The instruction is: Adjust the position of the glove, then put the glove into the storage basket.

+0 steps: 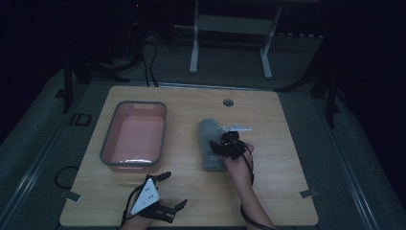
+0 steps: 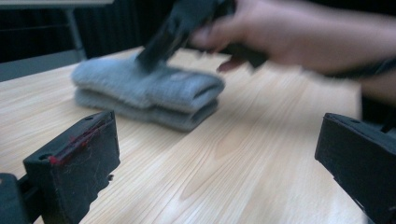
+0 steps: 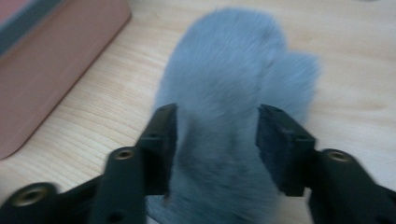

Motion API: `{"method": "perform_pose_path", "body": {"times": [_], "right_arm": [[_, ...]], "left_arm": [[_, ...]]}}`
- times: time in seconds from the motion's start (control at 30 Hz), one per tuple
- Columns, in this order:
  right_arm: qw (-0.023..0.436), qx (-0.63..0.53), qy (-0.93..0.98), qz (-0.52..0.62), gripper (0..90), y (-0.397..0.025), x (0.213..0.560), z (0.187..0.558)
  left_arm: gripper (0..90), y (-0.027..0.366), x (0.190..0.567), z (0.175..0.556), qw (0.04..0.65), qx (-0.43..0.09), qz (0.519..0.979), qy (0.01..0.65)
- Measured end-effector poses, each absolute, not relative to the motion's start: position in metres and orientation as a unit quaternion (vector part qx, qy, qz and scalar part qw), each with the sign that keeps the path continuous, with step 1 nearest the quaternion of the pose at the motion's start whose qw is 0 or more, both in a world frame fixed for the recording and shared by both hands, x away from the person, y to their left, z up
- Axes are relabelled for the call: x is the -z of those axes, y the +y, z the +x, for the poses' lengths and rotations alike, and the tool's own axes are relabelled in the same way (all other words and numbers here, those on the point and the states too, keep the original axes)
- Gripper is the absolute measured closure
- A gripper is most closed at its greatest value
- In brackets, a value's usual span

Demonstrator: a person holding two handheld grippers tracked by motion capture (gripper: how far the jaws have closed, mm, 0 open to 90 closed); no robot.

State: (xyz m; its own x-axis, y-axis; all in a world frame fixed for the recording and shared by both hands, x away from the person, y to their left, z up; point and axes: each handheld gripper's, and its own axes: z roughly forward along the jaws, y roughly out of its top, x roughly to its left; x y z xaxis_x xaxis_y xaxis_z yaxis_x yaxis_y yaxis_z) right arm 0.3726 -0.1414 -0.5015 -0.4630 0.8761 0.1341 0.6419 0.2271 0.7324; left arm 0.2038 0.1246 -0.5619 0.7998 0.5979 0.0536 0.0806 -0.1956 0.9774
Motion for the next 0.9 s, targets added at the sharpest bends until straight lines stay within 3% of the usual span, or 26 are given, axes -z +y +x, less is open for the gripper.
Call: {"method": "perform_pose_path", "body": {"times": [0.17, 0.43, 0.7, 0.87, 0.9], "right_arm": [[0.155, -0.408, 0.763, 0.477, 18.8, -0.176, 0.477, 0.370], [0.125, -0.426, 0.779, 0.443, 10.3, -0.202, 0.465, 0.367], [0.119, -0.402, 0.791, 0.445, 14.5, -0.203, 0.465, 0.370], [0.139, -0.388, 0.804, 0.429, 22.8, -0.194, 0.476, 0.382], [0.147, -0.383, 0.807, 0.425, 28.6, -0.190, 0.483, 0.387]], "left_arm": [[0.3, 0.111, 0.547, 0.205, 0.579, -0.220, 0.746, 0.244], [0.2, 0.092, 0.515, 0.237, 0.582, -0.181, 0.742, 0.280], [0.2, 0.073, 0.480, 0.282, 0.558, -0.175, 0.757, 0.293], [0.3, 0.058, 0.478, 0.314, 0.523, -0.163, 0.773, 0.320], [6.7, 0.056, 0.480, 0.321, 0.520, -0.156, 0.773, 0.330]]}}
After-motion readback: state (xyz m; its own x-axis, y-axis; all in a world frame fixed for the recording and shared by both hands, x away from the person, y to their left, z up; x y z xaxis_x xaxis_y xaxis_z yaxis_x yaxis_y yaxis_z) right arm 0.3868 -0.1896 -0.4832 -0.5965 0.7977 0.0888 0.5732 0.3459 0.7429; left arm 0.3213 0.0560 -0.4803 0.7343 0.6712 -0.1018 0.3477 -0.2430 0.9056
